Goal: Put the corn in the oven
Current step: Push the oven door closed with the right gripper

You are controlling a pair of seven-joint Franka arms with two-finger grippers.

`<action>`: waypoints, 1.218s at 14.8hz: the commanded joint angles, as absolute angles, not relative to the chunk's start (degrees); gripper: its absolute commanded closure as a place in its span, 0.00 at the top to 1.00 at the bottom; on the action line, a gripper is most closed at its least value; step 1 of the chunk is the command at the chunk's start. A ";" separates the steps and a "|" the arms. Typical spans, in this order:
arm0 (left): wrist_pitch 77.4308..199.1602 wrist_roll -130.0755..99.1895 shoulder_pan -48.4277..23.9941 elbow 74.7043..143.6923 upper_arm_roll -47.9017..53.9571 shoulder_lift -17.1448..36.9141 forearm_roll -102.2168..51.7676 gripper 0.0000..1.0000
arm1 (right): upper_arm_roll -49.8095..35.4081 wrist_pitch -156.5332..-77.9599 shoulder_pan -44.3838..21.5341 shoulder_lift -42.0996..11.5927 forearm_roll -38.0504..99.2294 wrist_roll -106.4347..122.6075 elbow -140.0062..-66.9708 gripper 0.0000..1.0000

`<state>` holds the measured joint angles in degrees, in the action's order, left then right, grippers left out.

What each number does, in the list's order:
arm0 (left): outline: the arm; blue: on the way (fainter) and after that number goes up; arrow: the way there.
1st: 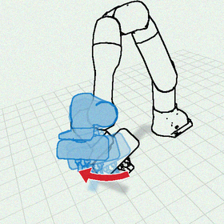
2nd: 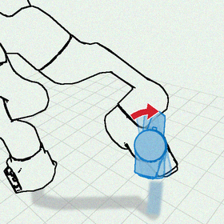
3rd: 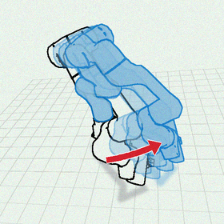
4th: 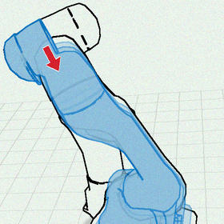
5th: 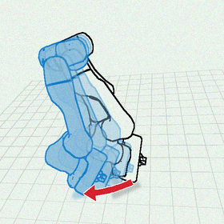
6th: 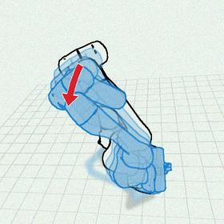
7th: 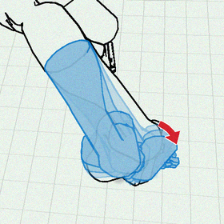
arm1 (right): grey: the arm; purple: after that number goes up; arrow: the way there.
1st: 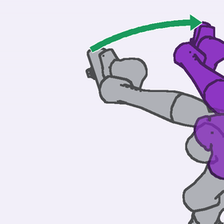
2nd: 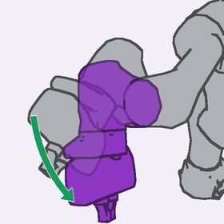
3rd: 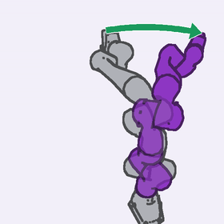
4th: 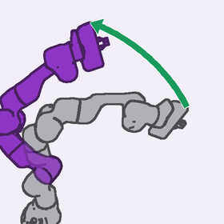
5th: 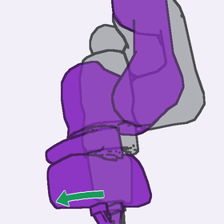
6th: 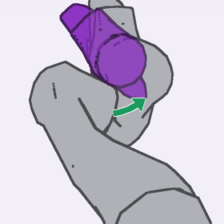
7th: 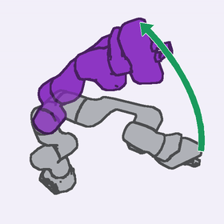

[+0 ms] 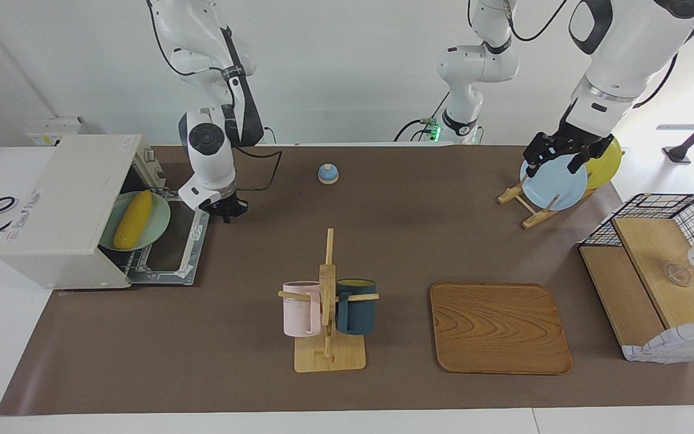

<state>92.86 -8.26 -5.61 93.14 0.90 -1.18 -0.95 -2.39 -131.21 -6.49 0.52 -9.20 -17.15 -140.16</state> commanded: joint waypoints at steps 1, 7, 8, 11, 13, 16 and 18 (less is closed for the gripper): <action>93.43 -8.17 -5.71 93.08 0.79 -1.23 -1.41 1.00 | -2.64 -132.89 -4.40 4.04 -8.35 -16.08 -144.49 0.00; 93.52 -8.26 -5.80 93.08 0.79 -1.23 -1.41 1.00 | -2.37 -131.49 -2.29 4.13 -16.40 -16.78 -144.06 0.00; 93.52 -8.17 -5.80 93.08 0.79 -1.23 -1.41 1.00 | -2.29 -130.79 -2.29 4.04 -19.13 -16.96 -143.70 0.00; 93.52 -8.17 -5.71 93.08 0.79 -1.23 -1.41 1.00 | -2.37 -125.36 -1.49 3.34 -25.12 -16.79 -138.45 0.00; 93.52 -8.17 -5.80 93.08 0.79 -1.14 -1.41 1.00 | -2.55 -118.51 -1.67 2.99 -27.06 -15.74 -132.75 0.00; 93.52 -8.17 -5.80 93.08 0.79 -1.14 -1.41 1.00 | -2.20 -112.16 -0.62 2.55 -27.42 -7.59 -125.87 0.00; 93.52 -8.17 -5.80 93.08 0.79 -1.14 -1.41 1.00 | -2.11 -112.06 2.09 3.25 -27.42 -2.49 -124.89 0.00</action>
<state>92.87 -8.26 -5.61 93.14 0.92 -1.18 -0.95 -4.01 -109.97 -3.18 4.30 -21.75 -9.20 -127.41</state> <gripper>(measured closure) 0.000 0.991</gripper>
